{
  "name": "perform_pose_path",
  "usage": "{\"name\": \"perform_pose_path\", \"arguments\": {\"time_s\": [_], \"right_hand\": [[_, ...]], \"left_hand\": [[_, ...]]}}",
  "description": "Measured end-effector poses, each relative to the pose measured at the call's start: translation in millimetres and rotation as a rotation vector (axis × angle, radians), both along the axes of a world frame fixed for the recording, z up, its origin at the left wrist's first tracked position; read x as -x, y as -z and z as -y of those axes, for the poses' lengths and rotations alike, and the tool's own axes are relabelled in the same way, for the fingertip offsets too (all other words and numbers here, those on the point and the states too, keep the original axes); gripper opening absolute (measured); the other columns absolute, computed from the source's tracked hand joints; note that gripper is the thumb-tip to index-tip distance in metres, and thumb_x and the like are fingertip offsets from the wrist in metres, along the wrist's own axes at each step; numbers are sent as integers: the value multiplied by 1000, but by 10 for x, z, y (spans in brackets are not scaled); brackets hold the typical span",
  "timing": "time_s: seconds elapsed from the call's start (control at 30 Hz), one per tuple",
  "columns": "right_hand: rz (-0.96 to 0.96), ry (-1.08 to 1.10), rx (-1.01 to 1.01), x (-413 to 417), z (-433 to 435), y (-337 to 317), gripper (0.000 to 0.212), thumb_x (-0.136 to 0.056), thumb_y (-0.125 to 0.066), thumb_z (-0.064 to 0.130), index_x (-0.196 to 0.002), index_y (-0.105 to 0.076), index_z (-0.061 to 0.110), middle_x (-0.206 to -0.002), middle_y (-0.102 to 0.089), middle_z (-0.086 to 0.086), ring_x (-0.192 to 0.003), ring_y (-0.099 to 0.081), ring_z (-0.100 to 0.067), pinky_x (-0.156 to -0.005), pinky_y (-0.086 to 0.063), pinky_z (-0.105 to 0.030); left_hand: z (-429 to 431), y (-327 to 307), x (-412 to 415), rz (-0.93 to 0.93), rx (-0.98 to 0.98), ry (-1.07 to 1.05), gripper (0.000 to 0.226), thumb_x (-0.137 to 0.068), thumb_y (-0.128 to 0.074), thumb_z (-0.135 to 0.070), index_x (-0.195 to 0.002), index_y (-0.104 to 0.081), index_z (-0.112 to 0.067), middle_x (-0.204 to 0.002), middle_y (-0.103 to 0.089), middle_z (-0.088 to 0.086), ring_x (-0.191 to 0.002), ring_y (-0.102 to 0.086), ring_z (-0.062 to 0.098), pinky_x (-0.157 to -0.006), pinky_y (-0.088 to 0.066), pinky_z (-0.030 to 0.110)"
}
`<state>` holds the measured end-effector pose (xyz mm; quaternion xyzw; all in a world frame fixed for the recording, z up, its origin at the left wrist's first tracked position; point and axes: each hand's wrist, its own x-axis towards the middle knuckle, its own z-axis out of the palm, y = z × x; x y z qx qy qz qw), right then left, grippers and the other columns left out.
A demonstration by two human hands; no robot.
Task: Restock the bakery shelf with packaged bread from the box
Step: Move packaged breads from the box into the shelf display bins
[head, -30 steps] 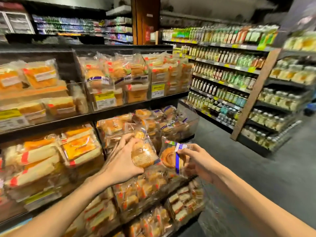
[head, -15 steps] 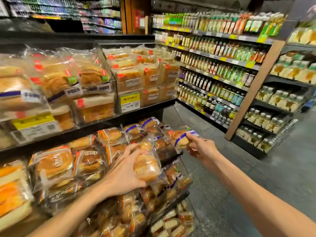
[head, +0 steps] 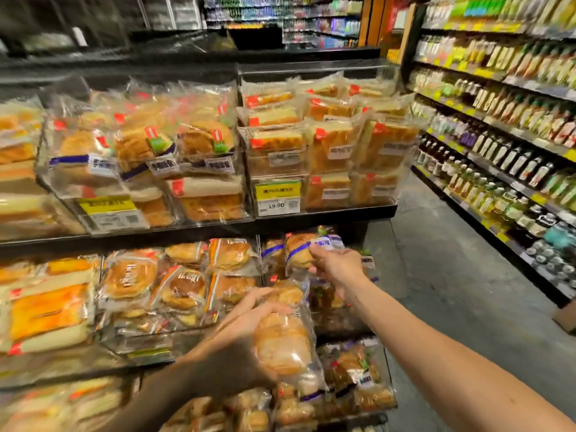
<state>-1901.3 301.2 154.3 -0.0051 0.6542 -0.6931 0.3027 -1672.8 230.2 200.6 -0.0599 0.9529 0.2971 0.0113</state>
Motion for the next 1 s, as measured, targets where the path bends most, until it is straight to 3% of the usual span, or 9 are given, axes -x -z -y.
{"name": "perform_pose_path", "arguments": {"time_s": [0.1, 0.17, 0.37, 0.5, 0.67, 0.77, 0.87, 0.93, 1.0], "right_hand": [[39, 28, 2, 29, 139, 56, 31, -81, -81, 15, -90, -60, -7, -79, -67, -16, -59, -61, -23, -51, -53, -29], [61, 29, -4, 22, 219, 49, 29, -84, -79, 16, -79, -51, 8, -82, -66, -12, -68, -64, -23, -49, -52, -24], [-11, -56, -74, 26, 443, 97, 45, -73, -81, 13, -113, -61, 6, -81, -75, -8, -75, -73, -16, -80, -60, -35], [-112, -15, -203, -10, 530, -11, 68, -73, -85, 23, -131, -53, 10, -125, -62, -14, -99, -61, -22, -86, -49, -33], [-165, 98, -280, -31, 593, -54, 76, -74, -86, 24, -132, -40, 7, -135, -50, -19, -122, -52, -36, -100, -46, -47], [-189, 57, -275, -51, 546, -80, 76, -72, -88, 26, -127, -37, 10, -130, -51, -17, -118, -54, -35, -99, -48, -52], [-161, -19, -221, -35, 338, -115, 68, -74, -86, 26, -117, -34, 17, -108, -57, -9, -91, -64, -29, -78, -57, -45], [-128, -62, -100, -32, 102, -139, 47, -84, -76, 15, -116, -41, 12, -90, -63, -8, -63, -64, -25, -56, -54, -35], [-215, -164, -122, -98, -211, -151, 22, -91, -67, 13, -109, -56, 7, -82, -68, -4, -68, -63, -21, -57, -50, -29]], "left_hand": [[-83, 56, -36, -178, -19, -14, 85, -68, -86, -53, -139, -42, -39, -150, -25, -19, -140, -23, -7, -106, -24, 3], [-124, 89, -67, -211, -56, -58, 87, -66, -89, -47, -141, -45, -33, -150, -28, -16, -140, -25, -7, -104, -24, 2], [-143, 52, -88, -181, -93, -125, 88, -62, -89, -42, -136, -42, -41, -143, -21, -32, -132, -23, -18, -101, -26, 0], [-101, 33, -67, -164, -68, -134, 89, -61, -89, -37, -136, -42, -40, -145, -20, -29, -129, -22, -22, -95, -26, -4], [-80, 3, -30, -166, -18, -134, 92, -64, -89, -42, -141, -40, -38, -150, -19, -23, -133, -20, -18, -97, -26, -3], [-46, -11, -31, -149, -72, -146, 90, -62, -90, -40, -132, -36, -52, -148, -19, -29, -134, -22, -16, -100, -29, 4], [-7, -89, -62, -89, -341, -275, 88, -57, -95, -31, -127, -45, -49, -139, -33, -35, -124, -40, -12, -99, -42, 14], [-14, -142, -41, -104, -520, -338, 88, -58, -95, -15, -126, -47, -43, -133, -47, -25, -113, -53, -13, -91, -50, 13], [-43, -147, -18, -129, -686, -405, 88, -50, -95, -15, -118, -46, -42, -122, -53, -17, -100, -58, -16, -80, -51, 9]]}}
